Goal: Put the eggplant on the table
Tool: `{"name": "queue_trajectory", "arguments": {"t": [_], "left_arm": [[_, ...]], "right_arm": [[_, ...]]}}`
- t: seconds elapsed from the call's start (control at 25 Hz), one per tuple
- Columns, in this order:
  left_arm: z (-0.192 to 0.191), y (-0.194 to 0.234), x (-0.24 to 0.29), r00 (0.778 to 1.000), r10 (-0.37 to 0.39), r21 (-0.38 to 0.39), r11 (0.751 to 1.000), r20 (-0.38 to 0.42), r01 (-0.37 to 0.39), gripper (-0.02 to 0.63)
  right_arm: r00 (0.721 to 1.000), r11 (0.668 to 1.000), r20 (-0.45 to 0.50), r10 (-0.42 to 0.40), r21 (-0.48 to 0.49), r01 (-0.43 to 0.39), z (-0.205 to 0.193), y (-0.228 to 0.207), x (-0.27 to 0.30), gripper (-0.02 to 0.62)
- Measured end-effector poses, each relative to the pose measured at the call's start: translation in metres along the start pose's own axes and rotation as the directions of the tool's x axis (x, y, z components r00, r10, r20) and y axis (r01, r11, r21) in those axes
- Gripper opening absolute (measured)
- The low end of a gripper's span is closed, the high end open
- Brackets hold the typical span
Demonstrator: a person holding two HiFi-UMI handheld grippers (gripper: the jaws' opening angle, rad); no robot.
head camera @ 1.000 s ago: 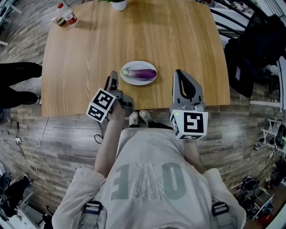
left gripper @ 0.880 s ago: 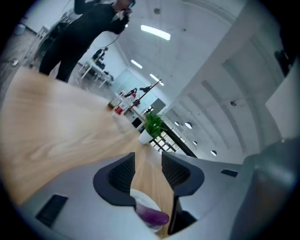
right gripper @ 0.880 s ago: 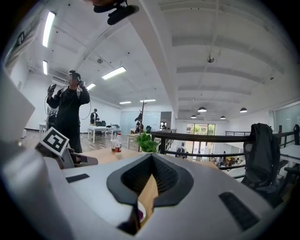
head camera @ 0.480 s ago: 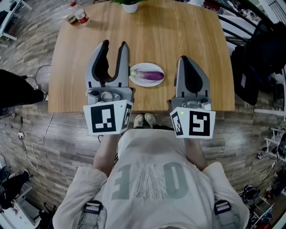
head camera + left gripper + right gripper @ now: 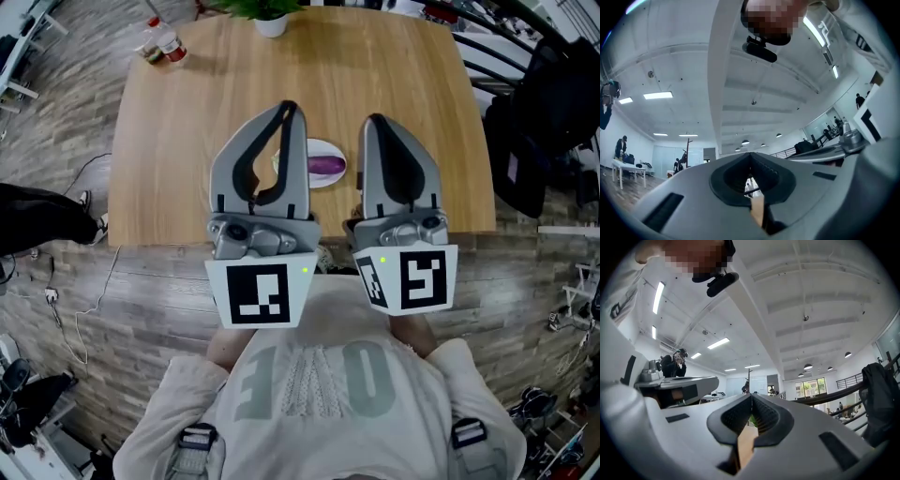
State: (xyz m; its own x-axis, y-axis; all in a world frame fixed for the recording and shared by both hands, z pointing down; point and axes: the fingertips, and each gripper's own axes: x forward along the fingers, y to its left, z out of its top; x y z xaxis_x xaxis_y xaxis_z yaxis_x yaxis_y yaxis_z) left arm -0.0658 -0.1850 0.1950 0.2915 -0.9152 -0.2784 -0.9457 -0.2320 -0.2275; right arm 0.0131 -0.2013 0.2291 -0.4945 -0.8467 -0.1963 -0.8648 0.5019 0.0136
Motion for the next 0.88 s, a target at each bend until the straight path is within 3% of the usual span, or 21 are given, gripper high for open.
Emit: {"name": "queue_trajectory", "arguments": {"t": [0.24,0.6,0.88], "left_arm": [[-0.013,-0.016,-0.001,0.998,-0.051,0.05,0.997,-0.04,0.053,0.009],[-0.009,-0.015,0.0,0.998,-0.066,0.063,0.996,-0.018,0.067,0.009],[-0.004,-0.023,-0.004,0.998,-0.07,0.021,0.997,0.002,0.07,0.009]], "right_arm": [[1.0,1.0,-0.013,-0.018,-0.025,0.018,-0.002,0.002,-0.002,0.018],[0.999,0.997,-0.017,-0.031,-0.065,0.03,0.001,0.004,-0.008,0.017],[0.999,0.995,-0.021,-0.034,-0.09,0.032,0.006,0.002,-0.021,0.017]]}}
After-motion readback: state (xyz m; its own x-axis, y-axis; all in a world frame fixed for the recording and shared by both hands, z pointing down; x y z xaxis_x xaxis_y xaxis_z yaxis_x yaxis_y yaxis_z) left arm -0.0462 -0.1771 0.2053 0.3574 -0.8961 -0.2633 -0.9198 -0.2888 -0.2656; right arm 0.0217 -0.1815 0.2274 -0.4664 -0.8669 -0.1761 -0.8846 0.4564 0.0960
